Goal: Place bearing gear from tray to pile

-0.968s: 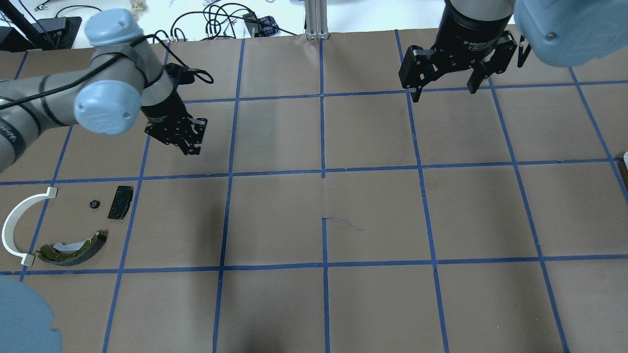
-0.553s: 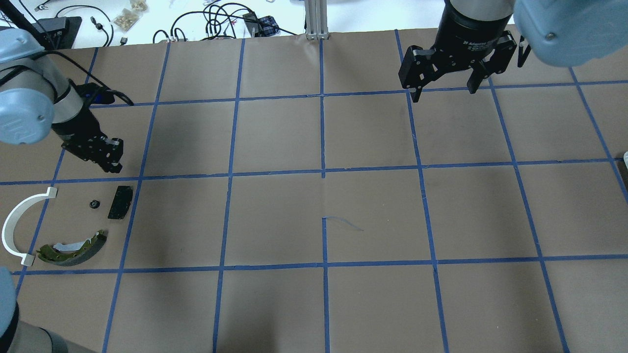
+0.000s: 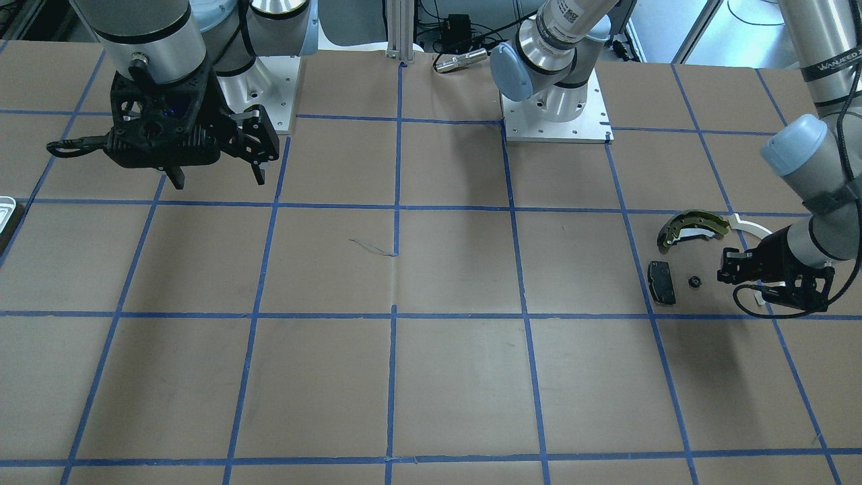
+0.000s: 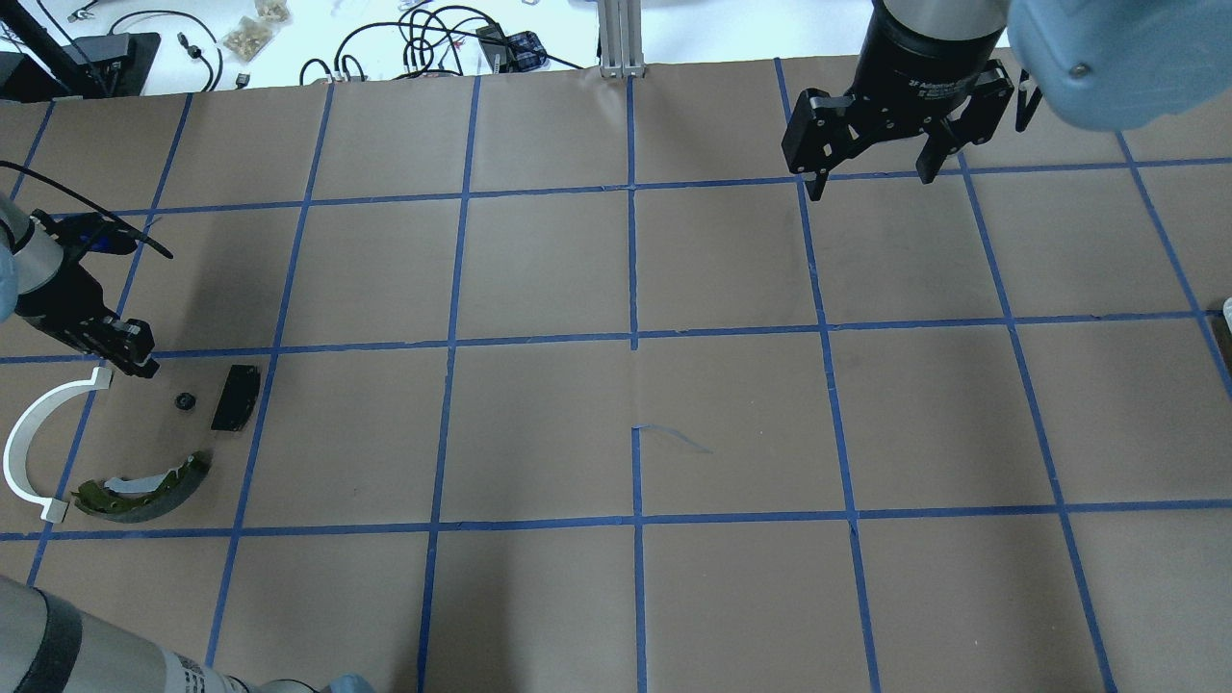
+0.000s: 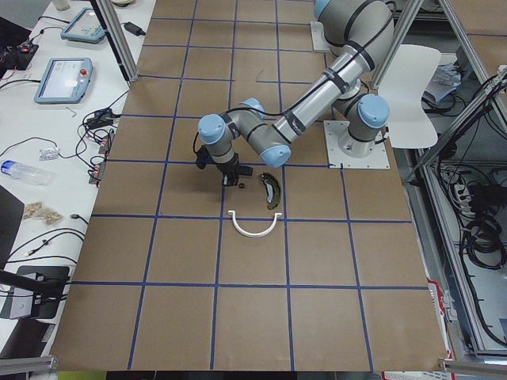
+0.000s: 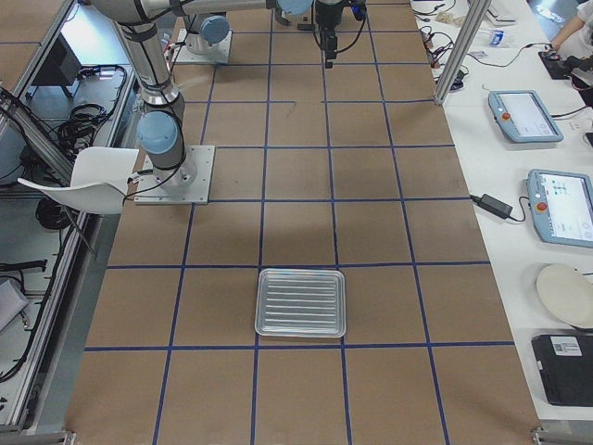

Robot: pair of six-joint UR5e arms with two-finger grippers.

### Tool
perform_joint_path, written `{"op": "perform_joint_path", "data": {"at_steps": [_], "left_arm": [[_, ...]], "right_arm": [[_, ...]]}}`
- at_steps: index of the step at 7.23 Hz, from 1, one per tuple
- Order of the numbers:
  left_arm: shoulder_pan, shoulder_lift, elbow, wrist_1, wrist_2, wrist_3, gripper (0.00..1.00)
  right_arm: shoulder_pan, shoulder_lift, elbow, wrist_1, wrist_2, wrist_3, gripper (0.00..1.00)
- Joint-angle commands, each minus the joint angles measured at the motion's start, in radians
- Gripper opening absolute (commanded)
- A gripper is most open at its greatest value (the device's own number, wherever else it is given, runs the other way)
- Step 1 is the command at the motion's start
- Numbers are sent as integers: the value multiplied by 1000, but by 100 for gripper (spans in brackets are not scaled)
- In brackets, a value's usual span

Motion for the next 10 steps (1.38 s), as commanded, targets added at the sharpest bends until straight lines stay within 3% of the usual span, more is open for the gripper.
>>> {"op": "perform_joint_path", "data": {"at_steps": [1, 8, 9, 10], "left_arm": [[15, -38, -2, 19, -1, 14, 0], [17, -51, -33, 36, 2, 17, 3], [17, -51, -33, 36, 2, 16, 9], [17, -52, -36, 36, 2, 16, 31]], "right_arm": [[1, 0, 0, 0, 0, -3, 100], [-1, 0, 0, 0, 2, -6, 100], [-1, 0, 0, 2, 0, -6, 100], [-1, 0, 0, 2, -2, -6, 100]]}}
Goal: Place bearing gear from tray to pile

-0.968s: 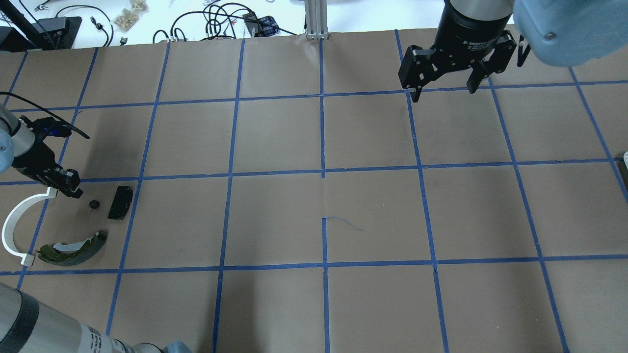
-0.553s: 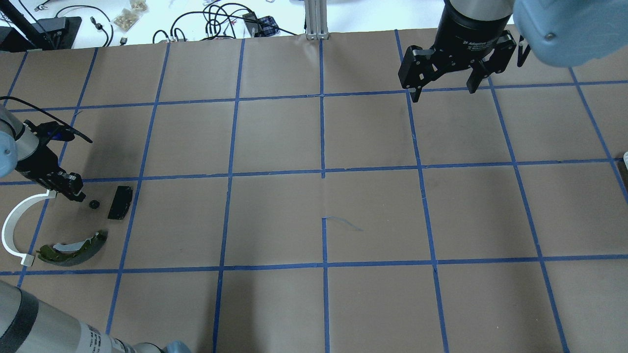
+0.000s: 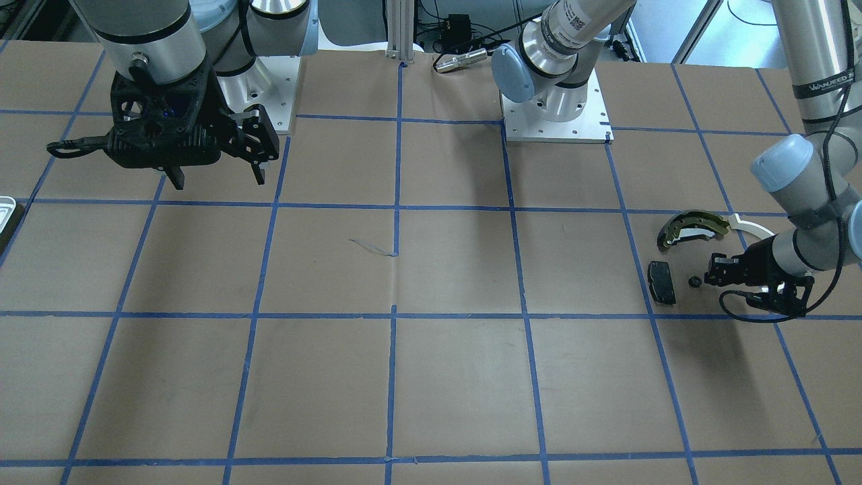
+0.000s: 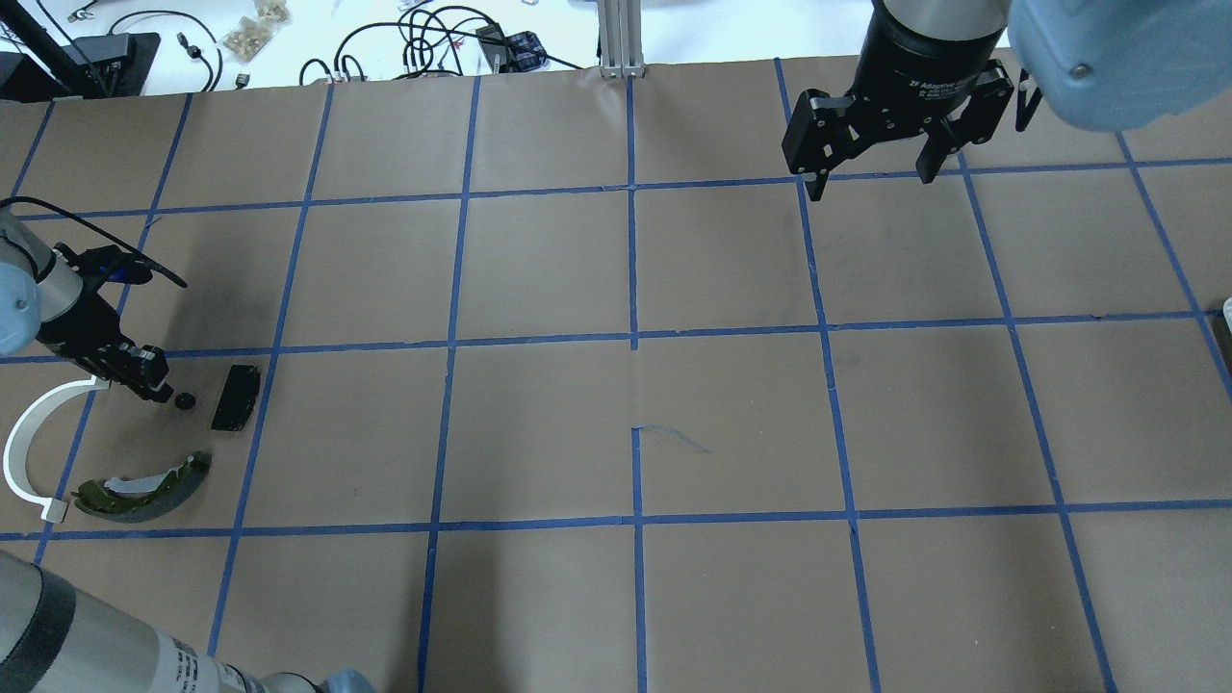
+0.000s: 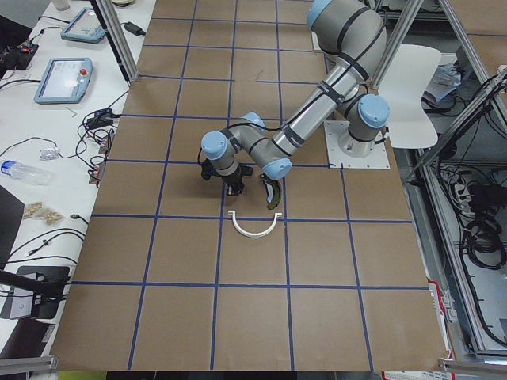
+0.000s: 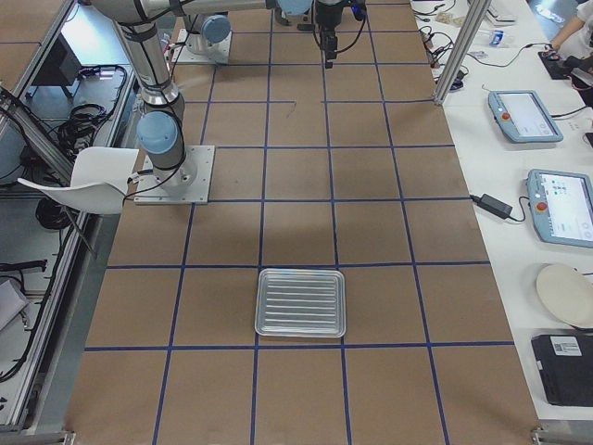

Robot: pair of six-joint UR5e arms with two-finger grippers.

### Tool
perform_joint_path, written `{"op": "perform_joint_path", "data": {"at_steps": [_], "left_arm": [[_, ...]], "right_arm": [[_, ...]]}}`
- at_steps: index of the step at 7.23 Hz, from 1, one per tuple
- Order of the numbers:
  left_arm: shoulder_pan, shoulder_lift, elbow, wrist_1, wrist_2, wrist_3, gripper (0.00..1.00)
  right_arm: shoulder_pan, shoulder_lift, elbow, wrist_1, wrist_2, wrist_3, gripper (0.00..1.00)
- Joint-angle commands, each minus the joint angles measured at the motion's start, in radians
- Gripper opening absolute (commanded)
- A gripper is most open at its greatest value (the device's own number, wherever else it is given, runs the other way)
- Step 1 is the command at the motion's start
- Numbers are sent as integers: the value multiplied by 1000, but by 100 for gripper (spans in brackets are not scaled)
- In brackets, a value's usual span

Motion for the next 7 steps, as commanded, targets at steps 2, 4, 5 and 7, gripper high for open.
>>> {"op": "perform_joint_path", "data": {"at_steps": [2, 4, 5, 7], "left_arm": [[0, 0, -1, -1, 2, -2, 41], [3, 2, -1, -1, 3, -2, 68], [15, 3, -1, -1, 3, -2, 72], [8, 26, 20, -19, 12, -8, 87]], "right_arm": [[-2, 0, 0, 1, -2, 0, 100], [-2, 0, 0, 1, -3, 0, 100], [-2, 0, 0, -1, -2, 0, 100], [-2, 0, 0, 1, 0, -2, 100]]}}
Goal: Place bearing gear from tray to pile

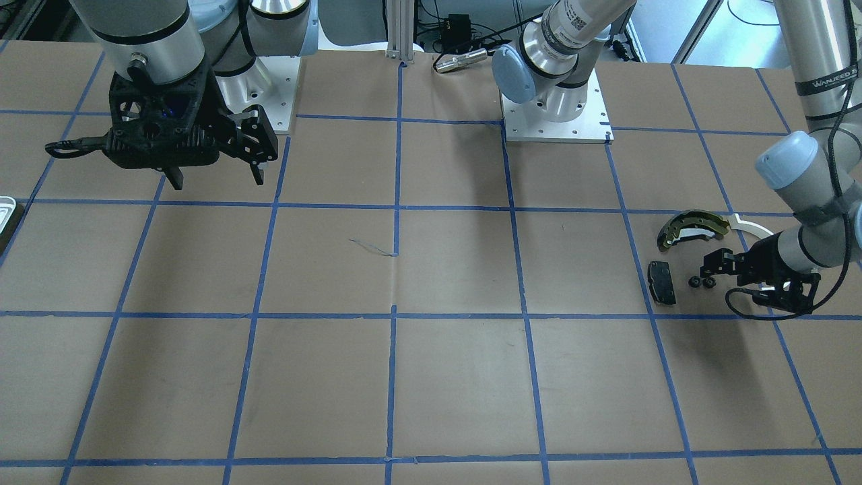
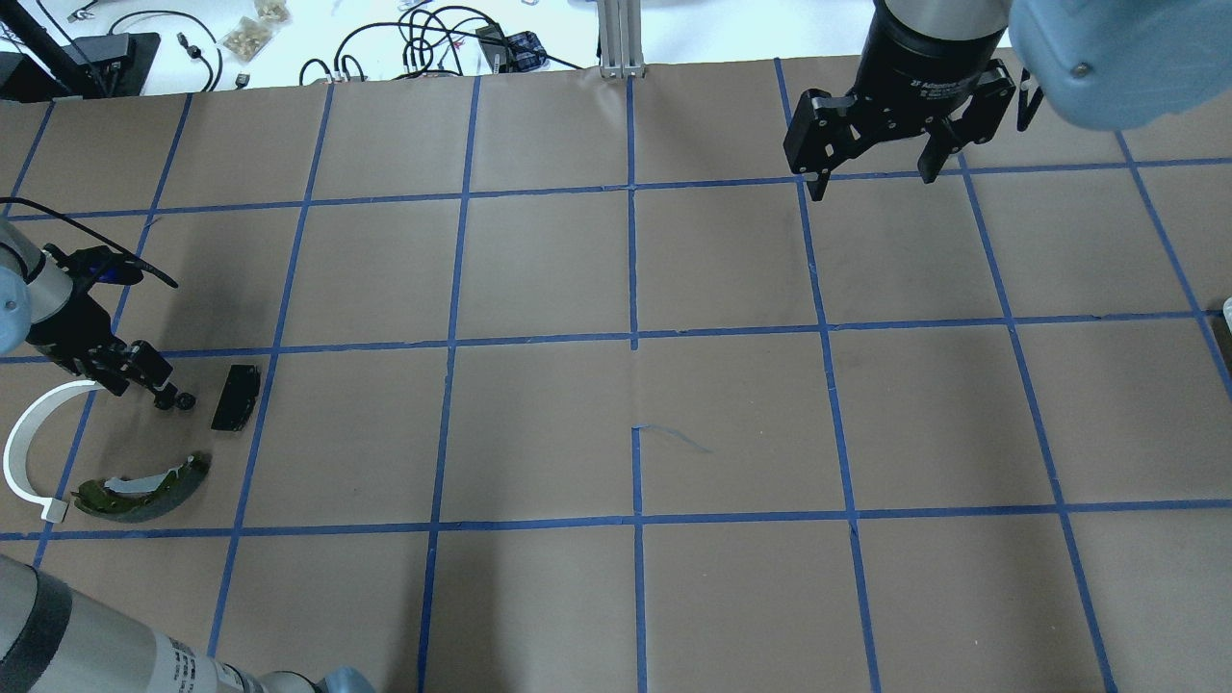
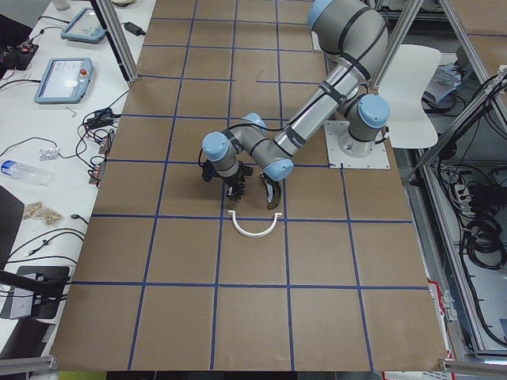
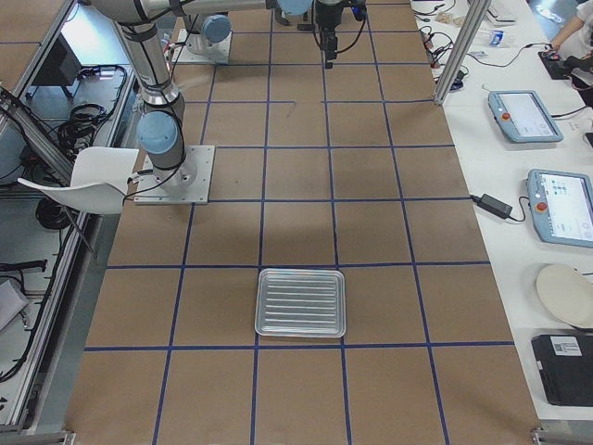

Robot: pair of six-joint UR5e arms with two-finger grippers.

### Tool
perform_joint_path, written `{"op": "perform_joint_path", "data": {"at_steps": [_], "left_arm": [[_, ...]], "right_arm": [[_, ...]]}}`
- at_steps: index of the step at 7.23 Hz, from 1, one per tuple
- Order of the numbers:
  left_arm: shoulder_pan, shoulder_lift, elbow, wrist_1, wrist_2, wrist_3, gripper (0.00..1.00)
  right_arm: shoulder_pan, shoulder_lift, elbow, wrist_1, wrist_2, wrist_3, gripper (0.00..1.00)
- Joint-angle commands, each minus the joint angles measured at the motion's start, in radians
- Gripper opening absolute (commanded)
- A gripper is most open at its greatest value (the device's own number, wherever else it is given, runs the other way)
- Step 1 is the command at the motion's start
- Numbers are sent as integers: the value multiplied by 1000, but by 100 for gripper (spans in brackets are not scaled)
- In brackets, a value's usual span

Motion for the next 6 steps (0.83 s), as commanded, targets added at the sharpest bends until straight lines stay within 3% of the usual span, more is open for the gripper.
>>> {"op": "perform_joint_path", "data": {"at_steps": [1, 3, 4, 6], "left_arm": [[-31, 28, 31, -34, -3, -70, 89], [-169, 89, 105, -135, -18, -214, 89], [-215, 129, 155, -239, -62, -390, 92], [-312, 191, 281, -420, -127, -453, 100]], "right_arm": [[0, 0, 0, -1, 1, -1, 100], [0, 0, 0, 0, -2, 0, 100], [0, 0, 0, -1, -2, 0, 100], [2, 0, 0, 0, 1, -1, 100]]}}
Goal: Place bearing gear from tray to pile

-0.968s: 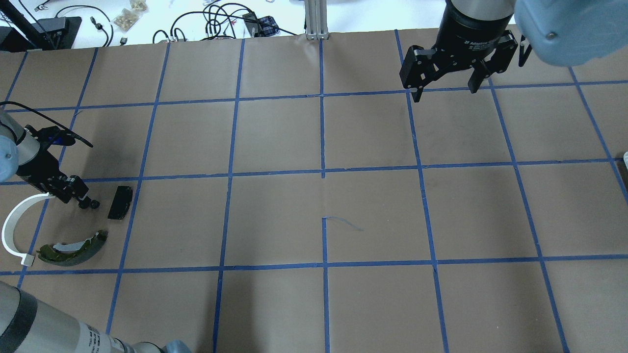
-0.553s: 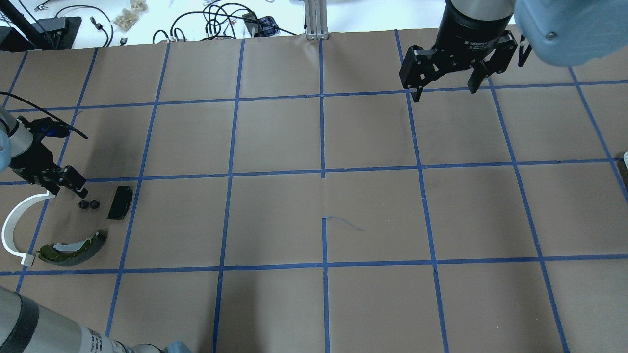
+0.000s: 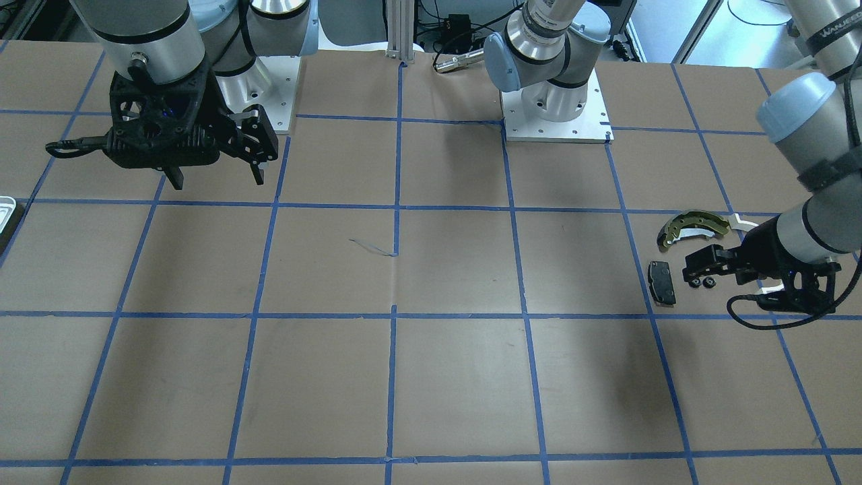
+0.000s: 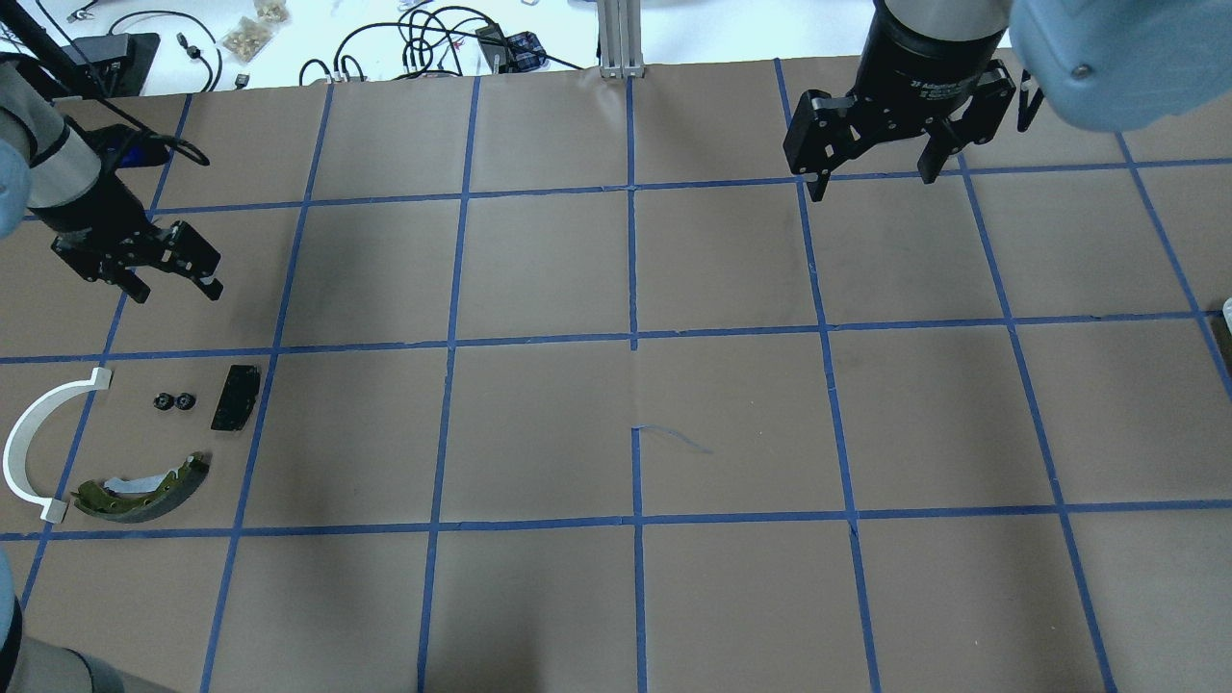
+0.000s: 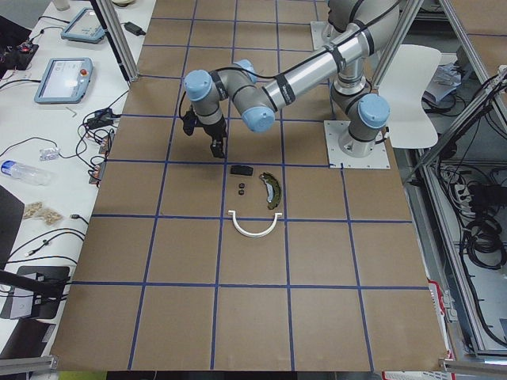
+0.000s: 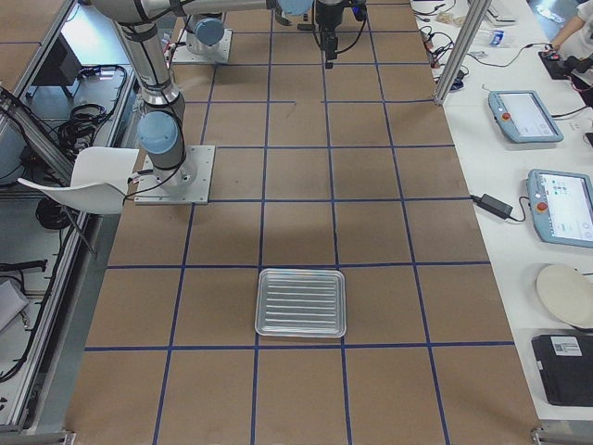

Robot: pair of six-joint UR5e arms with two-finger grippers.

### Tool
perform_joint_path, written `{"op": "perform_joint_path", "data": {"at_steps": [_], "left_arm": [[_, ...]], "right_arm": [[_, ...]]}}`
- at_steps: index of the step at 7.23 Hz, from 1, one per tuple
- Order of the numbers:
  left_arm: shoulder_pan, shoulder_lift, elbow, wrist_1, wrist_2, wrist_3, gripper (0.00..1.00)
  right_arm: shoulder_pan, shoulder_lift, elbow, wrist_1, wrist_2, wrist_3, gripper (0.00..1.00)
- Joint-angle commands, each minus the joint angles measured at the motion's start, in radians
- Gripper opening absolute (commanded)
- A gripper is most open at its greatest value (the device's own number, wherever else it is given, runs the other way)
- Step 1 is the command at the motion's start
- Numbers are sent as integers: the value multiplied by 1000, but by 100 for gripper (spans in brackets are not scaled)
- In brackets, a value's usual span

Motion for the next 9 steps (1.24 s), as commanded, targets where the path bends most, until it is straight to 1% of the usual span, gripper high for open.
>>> {"op": "perform_joint_path", "data": {"at_steps": [1, 3, 5, 7, 9], "left_arm": [[-165, 67, 132, -179, -26, -109, 100], [-308, 127, 131, -204, -21, -180, 100], [-402, 190, 127, -228, -21, -205, 100], [-410, 236, 96, -261, -20, -203, 100], [-410, 270, 29, -244, -20, -191, 100]], "right_arm": [[1, 0, 0, 0, 1, -1, 100], [1, -1, 0, 2, 1, 0, 100], [-2, 0, 0, 0, -2, 2, 100], [-3, 0, 0, 0, -4, 0, 100], [-12, 0, -1, -3, -4, -1, 100]]}}
